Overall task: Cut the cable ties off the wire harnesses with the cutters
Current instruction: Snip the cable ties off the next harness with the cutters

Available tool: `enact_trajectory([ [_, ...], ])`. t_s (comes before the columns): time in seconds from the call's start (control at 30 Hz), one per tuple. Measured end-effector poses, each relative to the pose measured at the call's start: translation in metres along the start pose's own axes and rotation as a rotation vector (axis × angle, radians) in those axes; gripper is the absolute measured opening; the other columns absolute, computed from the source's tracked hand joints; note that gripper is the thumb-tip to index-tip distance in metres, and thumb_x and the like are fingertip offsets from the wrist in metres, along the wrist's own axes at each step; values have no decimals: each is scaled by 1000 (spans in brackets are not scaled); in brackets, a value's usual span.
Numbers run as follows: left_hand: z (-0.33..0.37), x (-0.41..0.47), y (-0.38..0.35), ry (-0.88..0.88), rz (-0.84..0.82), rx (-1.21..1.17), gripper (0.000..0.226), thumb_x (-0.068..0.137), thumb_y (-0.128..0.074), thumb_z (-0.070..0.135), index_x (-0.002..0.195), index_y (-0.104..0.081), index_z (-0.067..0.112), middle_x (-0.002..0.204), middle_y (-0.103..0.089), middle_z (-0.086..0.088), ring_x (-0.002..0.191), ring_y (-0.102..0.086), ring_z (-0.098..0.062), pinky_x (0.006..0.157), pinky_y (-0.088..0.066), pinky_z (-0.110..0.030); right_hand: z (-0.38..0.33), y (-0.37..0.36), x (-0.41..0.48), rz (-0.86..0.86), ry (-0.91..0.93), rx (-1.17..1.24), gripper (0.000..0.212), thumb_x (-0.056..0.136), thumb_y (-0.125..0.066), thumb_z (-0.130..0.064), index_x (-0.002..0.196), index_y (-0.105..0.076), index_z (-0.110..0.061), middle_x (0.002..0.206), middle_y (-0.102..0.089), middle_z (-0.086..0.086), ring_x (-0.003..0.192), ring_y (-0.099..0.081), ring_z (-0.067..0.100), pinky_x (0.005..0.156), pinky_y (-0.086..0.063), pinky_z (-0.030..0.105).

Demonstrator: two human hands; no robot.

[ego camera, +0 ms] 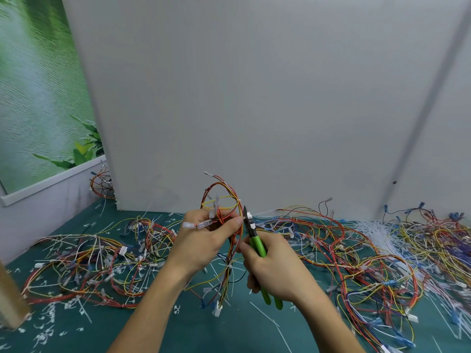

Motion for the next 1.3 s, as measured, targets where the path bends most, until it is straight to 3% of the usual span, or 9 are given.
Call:
enact_trajectory([
  [0.13, 1, 0, 0, 0, 0, 11, 9, 88, -77, 20, 86, -80, 29, 78, -77, 1, 71, -73, -12, 65, -54, -17, -2, -2, 0, -6, 17, -29, 23, 103, -57, -31, 84, -57, -19, 66, -64, 6, 58, -72, 23, 67, -62, 50],
  [0.3, -1, 0, 0, 17, 3, 18, 10, 87, -78, 21, 85, -80, 30, 77, -77, 2, 66, -70, -8, 61, -50, -14, -2, 1, 3, 11, 42, -75, 19, 102, -59, -35, 86, -59, -23, 81, -68, 13, 75, -71, 31, 76, -59, 53],
  [0.4, -1, 0, 0, 17, -1, 23, 10, 87, -77, 21, 84, -80, 30, 77, -77, 1, 66, -71, -9, 61, -51, -14, -1, 0, 3, 12, 48, -96, 22, 102, -58, -36, 85, -59, -22, 71, -64, 7, 69, -67, 31, 71, -59, 50],
  [0.57, 0, -1, -1, 14, -11, 7, 9, 88, -77, 18, 84, -79, 26, 74, -76, 0, 57, -67, -7, 57, -49, -13, 7, 4, 6, 32, 27, -104, 23, 102, -58, -33, 86, -63, -17, 53, -50, -10, 48, -43, 7, 52, -43, 32],
  [0.8, -2, -1, -2, 29, 7, 18, 7, 87, -77, 17, 83, -80, 21, 72, -75, 0, 53, -63, -4, 54, -46, -11, 7, 1, 6, 2, 33, -124, 23, 103, -57, -34, 89, -64, -17, 62, -54, -4, 48, -44, 6, 51, -43, 27],
  [0.93, -3, -1, -2, 45, 2, 31, 10, 87, -77, 16, 82, -80, 24, 76, -77, 1, 63, -68, -5, 59, -49, -12, 6, 1, 5, -8, 13, -115, 23, 100, -59, -42, 89, -61, -23, 71, -63, -1, 65, -64, 23, 66, -57, 40],
  [1.03, -5, -1, -3, 62, 2, 37, 8, 88, -76, 16, 83, -80, 21, 76, -77, 1, 65, -69, -5, 60, -49, -11, 5, 0, 4, -4, 8, -139, 24, 99, -59, -47, 92, -61, -24, 81, -68, 6, 78, -69, 28, 73, -59, 45],
  [1.2, -4, -2, -3, 70, 7, 36, 6, 88, -76, 16, 84, -80, 18, 75, -76, 1, 61, -67, -3, 57, -48, -11, 6, 0, 5, 11, 14, -151, 21, 101, -58, -43, 90, -60, -25, 75, -64, 0, 65, -62, 19, 71, -57, 43],
  [1.3, -2, -3, -4, 62, 2, 45, 7, 88, -76, 15, 82, -79, 17, 72, -75, 1, 56, -64, -2, 54, -46, -10, 8, 1, 5, 18, -8, -134, 19, 103, -57, -33, 88, -61, -22, 68, -59, -3, 63, -59, 18, 70, -60, 50],
])
Point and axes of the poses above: each hand's wrist, its own x-axis towards the middle knuckle, its own y-axis out of the back of the hand, z = x × y, the point moved 9 cm from there along x, towards the middle knuckle
